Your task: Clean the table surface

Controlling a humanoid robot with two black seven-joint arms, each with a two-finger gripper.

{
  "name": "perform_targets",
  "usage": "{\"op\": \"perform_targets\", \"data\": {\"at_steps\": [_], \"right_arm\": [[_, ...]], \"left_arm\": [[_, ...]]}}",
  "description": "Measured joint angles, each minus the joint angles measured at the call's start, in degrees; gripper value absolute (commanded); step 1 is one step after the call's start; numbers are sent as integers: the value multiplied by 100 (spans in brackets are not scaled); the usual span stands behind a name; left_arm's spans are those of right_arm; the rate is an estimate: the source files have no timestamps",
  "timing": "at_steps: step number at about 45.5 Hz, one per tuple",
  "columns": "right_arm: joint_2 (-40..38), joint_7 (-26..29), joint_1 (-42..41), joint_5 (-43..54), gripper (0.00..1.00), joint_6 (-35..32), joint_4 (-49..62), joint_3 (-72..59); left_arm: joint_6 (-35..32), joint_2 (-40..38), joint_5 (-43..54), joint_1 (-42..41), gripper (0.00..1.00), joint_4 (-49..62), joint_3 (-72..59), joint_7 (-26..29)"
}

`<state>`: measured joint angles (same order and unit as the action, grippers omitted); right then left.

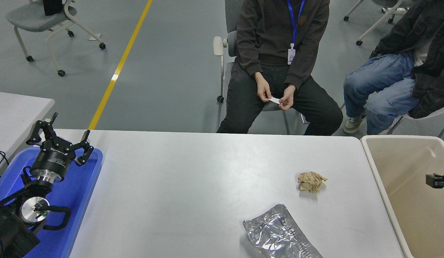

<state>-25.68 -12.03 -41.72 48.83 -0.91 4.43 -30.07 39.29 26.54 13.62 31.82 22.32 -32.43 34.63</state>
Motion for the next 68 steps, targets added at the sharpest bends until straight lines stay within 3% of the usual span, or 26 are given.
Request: {"op": "perform_targets", "data": {"at_steps": [16, 37, 53, 68], "right_arm": [[-601, -167, -157, -470, 99, -40, -720, 1151], [-1469, -175, 557, -985, 99, -50, -2873, 5455], [-1579, -172, 1387, -2070, 99, -75, -4429, 7442], [-994, -207, 2499, -2429, 99, -84, -5899, 9292]], "left_arm": [[0, 0, 0, 0, 100, 0, 0, 0], [0, 0, 0, 0, 100, -1, 1, 0], [0, 0, 1, 0, 100, 0, 0, 0], [0, 0, 0, 0, 100, -1, 0, 0]]}}
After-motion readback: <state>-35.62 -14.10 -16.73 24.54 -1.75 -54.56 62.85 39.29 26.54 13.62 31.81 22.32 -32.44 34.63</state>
